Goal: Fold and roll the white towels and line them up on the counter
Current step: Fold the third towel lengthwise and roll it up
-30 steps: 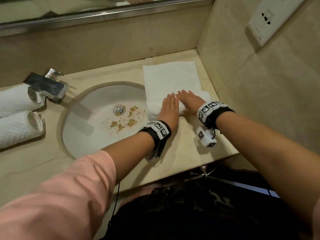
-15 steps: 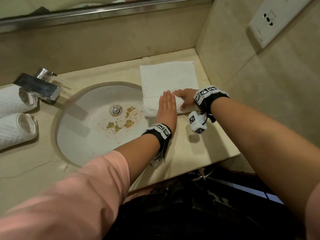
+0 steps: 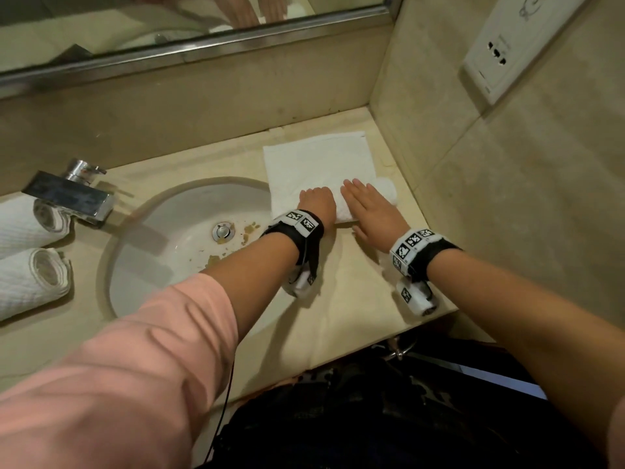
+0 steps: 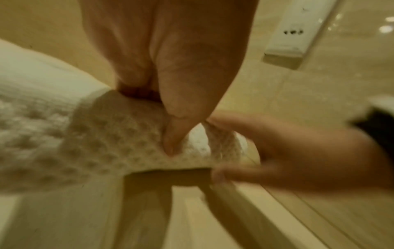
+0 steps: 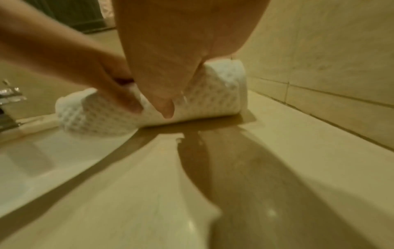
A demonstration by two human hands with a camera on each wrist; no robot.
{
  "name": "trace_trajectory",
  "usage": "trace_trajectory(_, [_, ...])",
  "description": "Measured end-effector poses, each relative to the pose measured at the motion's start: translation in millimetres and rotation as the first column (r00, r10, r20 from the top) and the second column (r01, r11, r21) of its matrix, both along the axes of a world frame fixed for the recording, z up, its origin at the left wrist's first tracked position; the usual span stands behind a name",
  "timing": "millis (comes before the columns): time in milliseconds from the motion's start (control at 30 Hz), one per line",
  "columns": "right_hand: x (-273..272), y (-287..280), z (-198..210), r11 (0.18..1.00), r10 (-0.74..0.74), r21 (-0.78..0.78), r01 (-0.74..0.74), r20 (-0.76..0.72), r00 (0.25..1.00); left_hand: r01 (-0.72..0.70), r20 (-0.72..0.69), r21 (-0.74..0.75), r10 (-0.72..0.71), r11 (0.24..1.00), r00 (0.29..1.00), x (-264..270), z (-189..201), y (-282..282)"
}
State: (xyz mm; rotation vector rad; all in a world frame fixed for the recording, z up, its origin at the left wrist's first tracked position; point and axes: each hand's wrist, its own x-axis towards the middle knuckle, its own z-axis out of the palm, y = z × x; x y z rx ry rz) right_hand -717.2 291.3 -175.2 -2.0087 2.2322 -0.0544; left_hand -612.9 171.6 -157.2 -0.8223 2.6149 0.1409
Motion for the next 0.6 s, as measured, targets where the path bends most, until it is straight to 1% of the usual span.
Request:
trace_trajectory(133, [6.9,3.7,-10.2,0.998,-0.015,-0.057,0.014,-0.029,0.999,0.032,-0.008,0.097,-0.031,0.995,0.999,-6.9,9.9,-20.2])
trace_trajectory(267, [8.4,-12.8,-15.7,0.993,-0.068,-0.097,0.064,-0.032,0.997,0.024,0.043,0.157,-0.031,0.987,0.999,-12.8,12.9,-36.2])
trace_trajectory(367, [6.4,-24.3,-19.2,0.988,-0.089,-0.127,0.085,-0.024,0.996,0.019,0.061,0.21,-0.032,0.977,0.998,-17.5,10.5,-45.3])
trace_trajectory(433, [4.8,-31.9,-17.9,0.988,-0.091,-0.125,0.088,-0.026,0.995,0.025,0.056,0.218,-0.038,0.976,0.998,-17.3,4.2,-48.0])
trace_trajectory(500, [2.4,-41.8,-12.0,0.994,-0.086,-0.077,0.083,-0.038,0.996,0.024,0.016,0.223,-0.028,0.975,0.999,-16.6,-1.6,-51.3])
trace_trajectory(600, [-4.6,-60.3,1.6,0.992,-0.08,0.089,0.085,-0.059,0.995,0.015,-0.025,0.305,-0.008,0.952,1.0,-16.0,-2.3,-57.0])
